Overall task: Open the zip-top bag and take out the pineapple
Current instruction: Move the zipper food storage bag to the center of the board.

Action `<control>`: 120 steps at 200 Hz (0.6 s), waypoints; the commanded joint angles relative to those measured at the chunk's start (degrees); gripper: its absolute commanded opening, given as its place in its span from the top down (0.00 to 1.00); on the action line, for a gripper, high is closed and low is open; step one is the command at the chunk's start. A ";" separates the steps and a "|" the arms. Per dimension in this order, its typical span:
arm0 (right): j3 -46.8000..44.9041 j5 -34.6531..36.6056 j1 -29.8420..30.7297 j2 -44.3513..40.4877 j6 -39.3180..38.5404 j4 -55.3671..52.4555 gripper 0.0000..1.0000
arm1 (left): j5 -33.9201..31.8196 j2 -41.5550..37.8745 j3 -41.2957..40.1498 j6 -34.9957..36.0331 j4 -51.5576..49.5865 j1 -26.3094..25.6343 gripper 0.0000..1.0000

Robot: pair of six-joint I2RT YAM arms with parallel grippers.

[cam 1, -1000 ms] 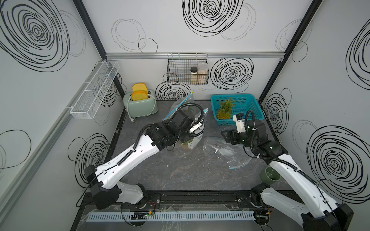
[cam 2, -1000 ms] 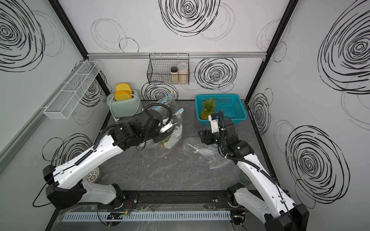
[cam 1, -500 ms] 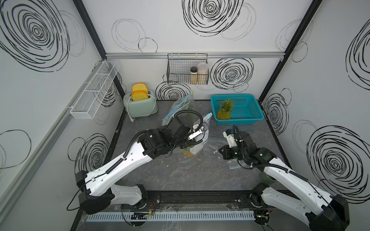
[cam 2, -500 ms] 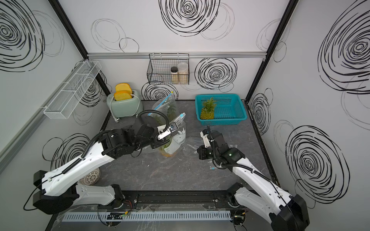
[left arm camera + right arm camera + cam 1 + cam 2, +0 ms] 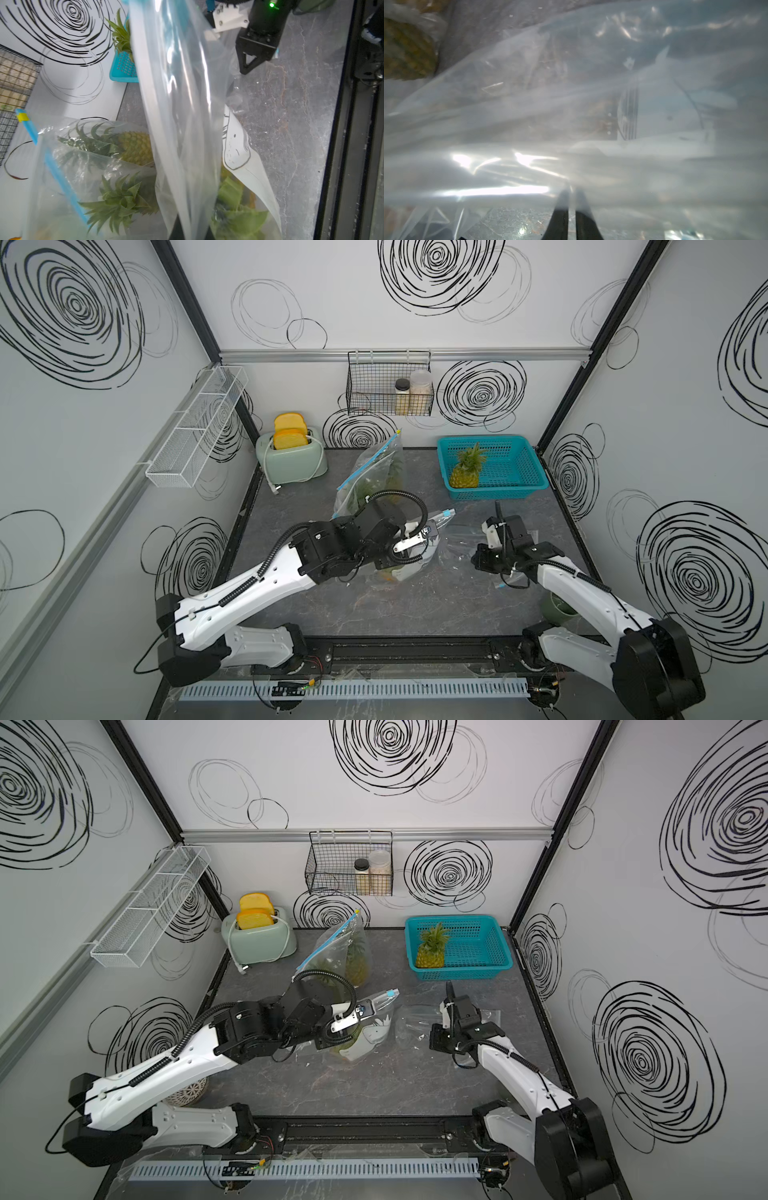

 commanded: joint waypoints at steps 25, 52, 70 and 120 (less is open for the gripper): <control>8.48 2.05 -2.77 4.43 -2.61 1.41 0.81 | 4.74 -0.29 -1.87 2.58 6.53 -0.19 1.00; 10.66 -1.86 -6.15 8.78 -4.60 3.68 0.71 | 5.48 1.04 -3.12 3.14 8.31 -0.23 1.00; 11.92 -4.61 -6.14 9.41 -6.10 4.81 0.63 | 5.44 2.34 -3.08 3.35 8.96 -0.45 1.00; 12.68 -10.32 -6.07 3.17 -10.18 7.96 0.56 | 4.02 5.50 -2.92 4.55 9.95 -0.72 1.00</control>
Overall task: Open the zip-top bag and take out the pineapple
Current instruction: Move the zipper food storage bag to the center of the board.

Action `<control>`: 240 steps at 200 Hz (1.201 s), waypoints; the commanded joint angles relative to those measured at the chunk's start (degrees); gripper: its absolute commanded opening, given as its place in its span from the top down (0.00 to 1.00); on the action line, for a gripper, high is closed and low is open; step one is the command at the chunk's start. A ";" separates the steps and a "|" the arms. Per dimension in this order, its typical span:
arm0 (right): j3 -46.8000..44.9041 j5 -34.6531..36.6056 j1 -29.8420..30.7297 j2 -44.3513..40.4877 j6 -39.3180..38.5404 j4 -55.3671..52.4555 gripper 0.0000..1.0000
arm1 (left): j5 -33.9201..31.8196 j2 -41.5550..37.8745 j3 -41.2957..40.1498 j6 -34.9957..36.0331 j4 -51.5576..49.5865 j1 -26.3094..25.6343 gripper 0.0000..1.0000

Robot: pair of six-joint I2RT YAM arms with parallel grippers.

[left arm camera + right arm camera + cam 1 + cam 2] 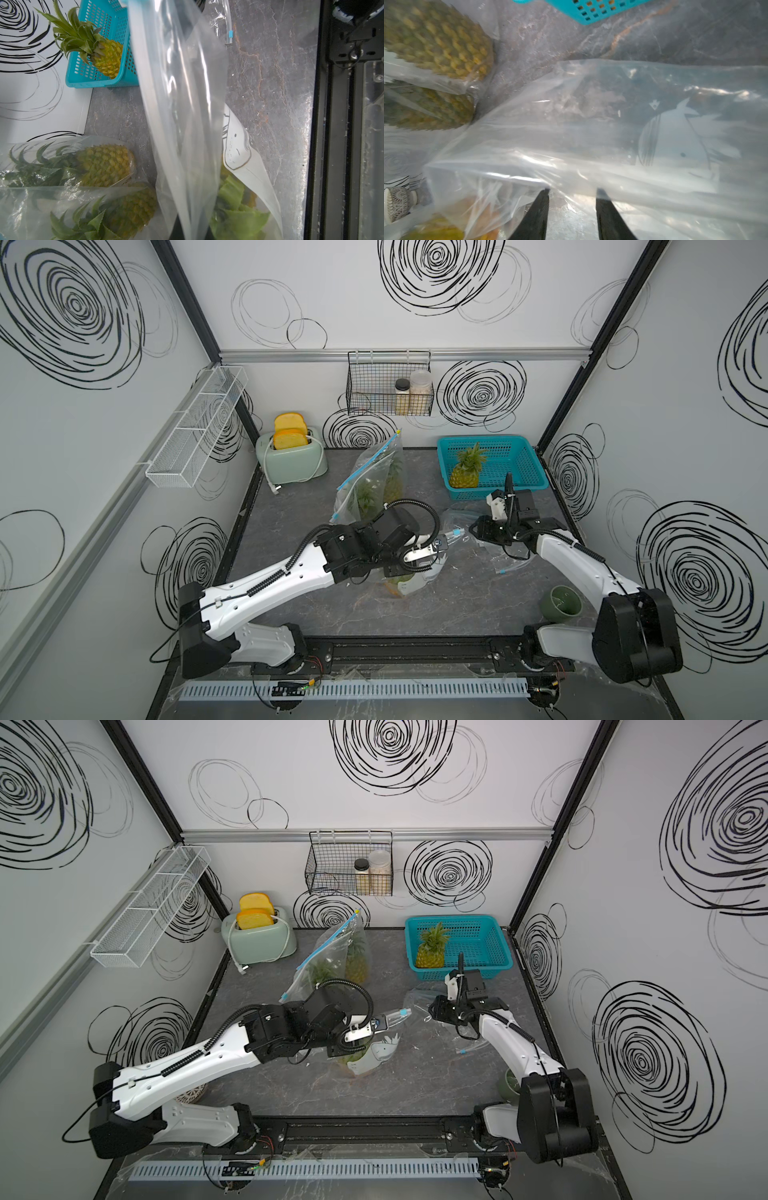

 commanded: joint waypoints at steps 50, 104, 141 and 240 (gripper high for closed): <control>2.83 -6.89 0.27 -8.64 -6.96 3.31 0.49 | -2.35 2.13 2.37 1.10 4.66 -0.43 0.69; 3.72 -10.22 0.61 -9.63 -8.69 5.67 0.48 | -6.15 3.13 5.67 -0.56 1.61 -1.05 0.56; 4.48 -13.96 0.88 -11.08 -10.53 8.50 0.47 | -6.10 2.18 7.58 -1.19 0.38 -1.31 0.55; 2.80 -16.00 1.15 -11.74 -12.24 11.82 0.45 | -2.08 5.71 15.45 -4.53 -2.60 0.81 0.56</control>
